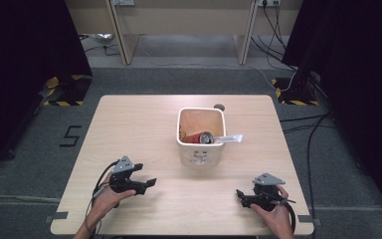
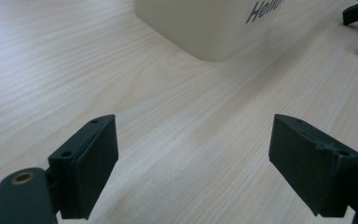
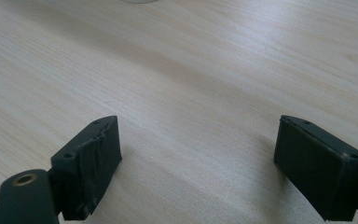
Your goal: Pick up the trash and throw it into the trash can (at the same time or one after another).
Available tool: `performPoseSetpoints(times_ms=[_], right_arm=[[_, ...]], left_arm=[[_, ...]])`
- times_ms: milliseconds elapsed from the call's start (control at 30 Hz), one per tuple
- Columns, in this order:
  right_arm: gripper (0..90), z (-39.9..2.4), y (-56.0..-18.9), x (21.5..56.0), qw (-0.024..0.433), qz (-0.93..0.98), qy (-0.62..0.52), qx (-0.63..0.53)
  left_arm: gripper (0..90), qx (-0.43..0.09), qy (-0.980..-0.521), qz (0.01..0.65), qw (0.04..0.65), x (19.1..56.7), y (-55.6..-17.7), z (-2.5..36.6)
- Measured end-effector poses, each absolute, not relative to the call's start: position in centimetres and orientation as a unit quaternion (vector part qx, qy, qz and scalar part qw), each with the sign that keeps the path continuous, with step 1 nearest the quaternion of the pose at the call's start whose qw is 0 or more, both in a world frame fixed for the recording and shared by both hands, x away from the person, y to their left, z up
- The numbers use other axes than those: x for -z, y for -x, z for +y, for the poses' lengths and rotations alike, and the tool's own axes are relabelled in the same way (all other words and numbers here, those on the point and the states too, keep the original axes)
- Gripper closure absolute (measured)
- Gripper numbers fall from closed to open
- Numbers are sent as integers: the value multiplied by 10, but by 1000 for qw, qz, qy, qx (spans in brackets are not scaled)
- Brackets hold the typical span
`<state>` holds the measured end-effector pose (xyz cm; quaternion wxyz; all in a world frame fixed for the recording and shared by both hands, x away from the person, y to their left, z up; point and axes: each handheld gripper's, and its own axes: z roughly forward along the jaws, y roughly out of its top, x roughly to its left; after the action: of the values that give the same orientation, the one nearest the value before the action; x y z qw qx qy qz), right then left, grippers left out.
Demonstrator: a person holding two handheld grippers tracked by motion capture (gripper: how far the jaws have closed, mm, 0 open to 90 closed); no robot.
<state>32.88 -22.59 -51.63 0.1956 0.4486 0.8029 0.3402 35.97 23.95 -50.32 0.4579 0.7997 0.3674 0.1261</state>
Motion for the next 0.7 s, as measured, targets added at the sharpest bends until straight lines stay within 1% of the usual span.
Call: performPoseSetpoints(times_ms=[500, 700], right_arm=[[149, -226, -329, 516, 196, 803, -449, -340], [149, -226, -329, 516, 196, 802, -450, -340]], left_arm=[[155, -147, -821, 370, 409, 513, -347, 246], [156, -151, -826, 369, 399, 517, -342, 245]])
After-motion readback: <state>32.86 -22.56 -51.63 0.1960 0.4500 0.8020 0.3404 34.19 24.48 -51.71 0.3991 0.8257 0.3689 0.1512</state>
